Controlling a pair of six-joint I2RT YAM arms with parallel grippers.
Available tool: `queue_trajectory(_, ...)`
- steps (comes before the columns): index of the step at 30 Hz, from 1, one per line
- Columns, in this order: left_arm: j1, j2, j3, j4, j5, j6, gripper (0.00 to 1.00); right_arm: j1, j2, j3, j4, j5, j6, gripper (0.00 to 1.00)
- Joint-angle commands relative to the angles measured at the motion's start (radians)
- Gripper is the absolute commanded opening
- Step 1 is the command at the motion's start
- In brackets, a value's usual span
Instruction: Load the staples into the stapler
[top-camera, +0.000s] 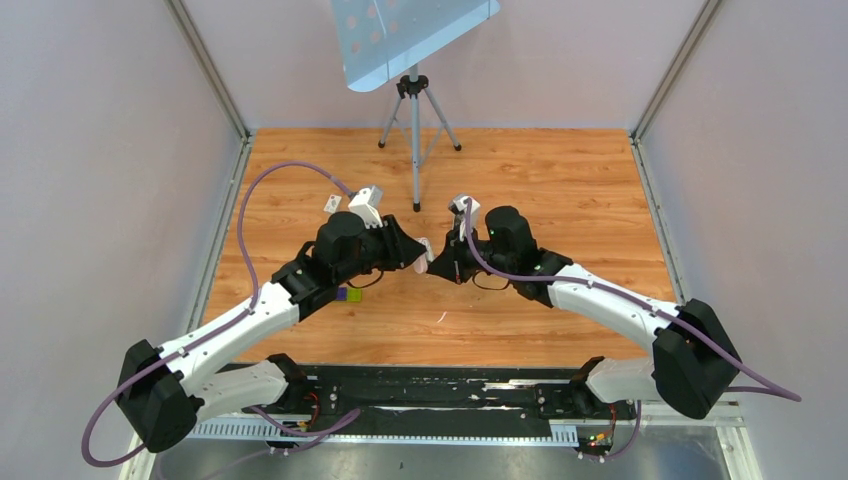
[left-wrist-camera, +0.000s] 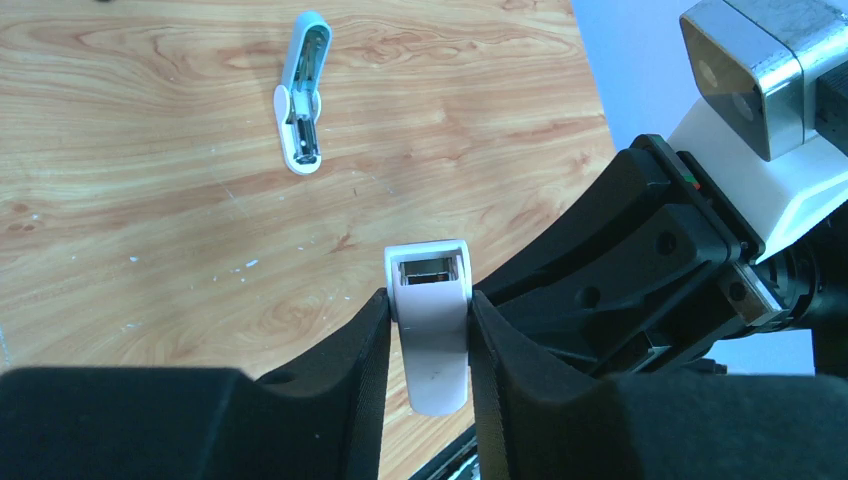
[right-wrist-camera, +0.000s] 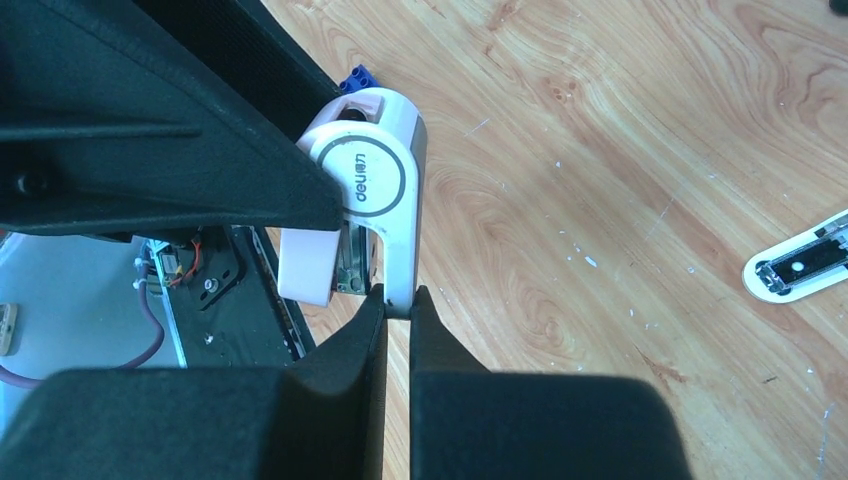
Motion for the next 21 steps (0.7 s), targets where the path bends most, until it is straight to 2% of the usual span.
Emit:
queue_trajectory(1,0.000,0.000,0.025,-0.068,0.003,0.057,0.44,0.012,-0.020,0.006,0.040,0.015,0.034,0.00)
queue_trajectory(3,0.000,-0.008,0.043,-0.094,0.003,0.149,0.58,0.005,-0.019,0.018,0.005,0.013,0.042,0.00)
queue_trajectory(6,0.000,-0.032,0.055,-0.106,0.019,0.385,0.67,-0.020,-0.017,0.045,-0.070,-0.038,0.047,0.00)
queue_trajectory(9,0.000,-0.051,0.030,-0.054,0.043,0.678,0.70,-0.054,-0.004,0.063,-0.147,-0.111,0.046,0.00)
queue_trajectory(12,0.000,-0.061,0.022,-0.041,0.078,0.910,0.71,-0.098,0.028,0.085,-0.225,-0.209,0.058,0.00)
queue_trajectory(13,0.000,-0.063,0.021,-0.047,0.115,0.986,0.71,-0.110,0.034,0.085,-0.235,-0.242,0.064,0.00)
queue_trajectory(15,-0.002,-0.070,0.020,-0.083,0.274,1.154,0.70,-0.127,0.037,0.081,-0.245,-0.286,0.070,0.00)
queue_trajectory(17,-0.004,-0.079,0.013,-0.127,0.401,1.370,0.69,-0.138,0.035,0.081,-0.263,-0.322,0.072,0.00)
queue_trajectory(19,-0.013,-0.092,0.000,-0.160,0.461,1.525,0.69,-0.142,0.039,0.094,-0.301,-0.347,0.063,0.00)
queue_trajectory(21,-0.026,-0.104,-0.020,-0.164,0.451,1.638,0.69,-0.142,0.047,0.108,-0.335,-0.365,0.056,0.00)
